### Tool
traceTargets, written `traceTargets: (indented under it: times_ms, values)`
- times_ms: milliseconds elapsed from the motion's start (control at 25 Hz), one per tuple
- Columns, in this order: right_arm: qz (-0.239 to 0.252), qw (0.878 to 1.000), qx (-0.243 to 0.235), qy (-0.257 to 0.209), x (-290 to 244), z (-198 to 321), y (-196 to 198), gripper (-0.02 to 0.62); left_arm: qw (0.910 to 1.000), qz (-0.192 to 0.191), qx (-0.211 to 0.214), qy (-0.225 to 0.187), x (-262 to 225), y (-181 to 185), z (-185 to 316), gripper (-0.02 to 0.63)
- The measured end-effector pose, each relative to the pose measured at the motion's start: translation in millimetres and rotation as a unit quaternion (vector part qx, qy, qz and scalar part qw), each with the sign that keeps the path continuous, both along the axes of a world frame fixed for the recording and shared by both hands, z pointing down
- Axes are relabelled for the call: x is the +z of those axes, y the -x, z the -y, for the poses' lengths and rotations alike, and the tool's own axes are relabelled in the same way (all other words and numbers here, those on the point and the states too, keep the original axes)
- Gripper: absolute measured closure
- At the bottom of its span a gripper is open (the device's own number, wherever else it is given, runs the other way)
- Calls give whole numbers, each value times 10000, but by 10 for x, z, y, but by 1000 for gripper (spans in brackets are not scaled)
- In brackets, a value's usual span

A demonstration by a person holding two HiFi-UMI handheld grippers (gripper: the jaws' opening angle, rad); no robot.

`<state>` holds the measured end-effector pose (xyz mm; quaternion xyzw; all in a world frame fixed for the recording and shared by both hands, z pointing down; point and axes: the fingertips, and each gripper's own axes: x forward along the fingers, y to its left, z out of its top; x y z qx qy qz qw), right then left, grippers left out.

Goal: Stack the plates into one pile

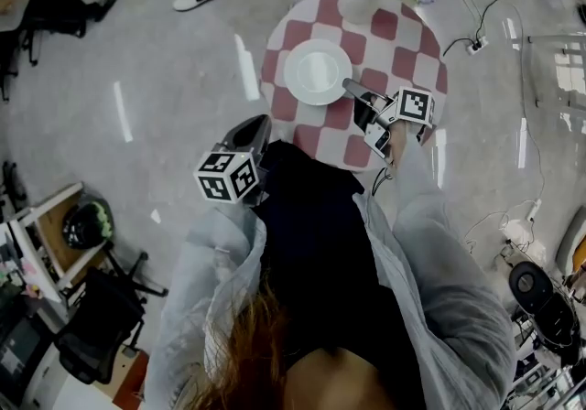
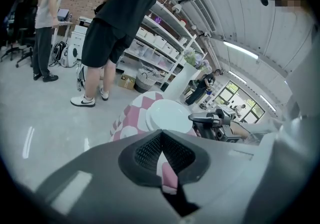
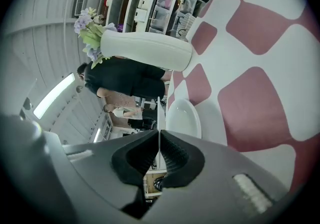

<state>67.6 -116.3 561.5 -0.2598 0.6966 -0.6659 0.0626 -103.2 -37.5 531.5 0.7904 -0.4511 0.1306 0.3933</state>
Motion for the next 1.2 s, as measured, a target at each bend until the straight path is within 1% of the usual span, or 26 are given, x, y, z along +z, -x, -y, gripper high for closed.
traceTargets:
  times_ms: [160, 360, 600, 760, 840, 880, 960, 1040, 1200]
  values:
    - [-79, 9998, 57, 186, 126, 61, -8, 580, 9999, 34, -130, 46, 3, 90, -63, 589]
    - [-373, 9983, 62, 444, 331, 40, 27, 581, 9997, 46, -224, 133, 62, 151, -146, 589]
    - [-553, 9954, 309, 722, 476, 56, 25, 577, 9998, 32, -150, 135, 60, 108, -138, 588]
    - [-840, 9930, 398, 736, 527, 68, -31, 571, 9998, 82, -69, 137, 56, 96, -138, 589]
    - [-842, 9927, 429, 746, 516, 80, -28, 567, 9999, 100, -38, 133, 55, 94, -132, 588]
    - [-773, 9930, 455, 768, 498, 83, -20, 553, 9999, 105, -31, 131, 54, 95, -130, 588]
    - [-570, 9937, 537, 807, 443, 95, -5, 503, 9999, 101, -23, 130, 51, 96, -128, 588]
    - [-412, 9939, 623, 812, 376, 120, 5, 437, 9999, 108, -3, 130, 45, 95, -122, 589]
    - [-273, 9943, 661, 795, 255, 184, 49, 292, 9999, 110, 47, 104, 33, 79, -86, 588]
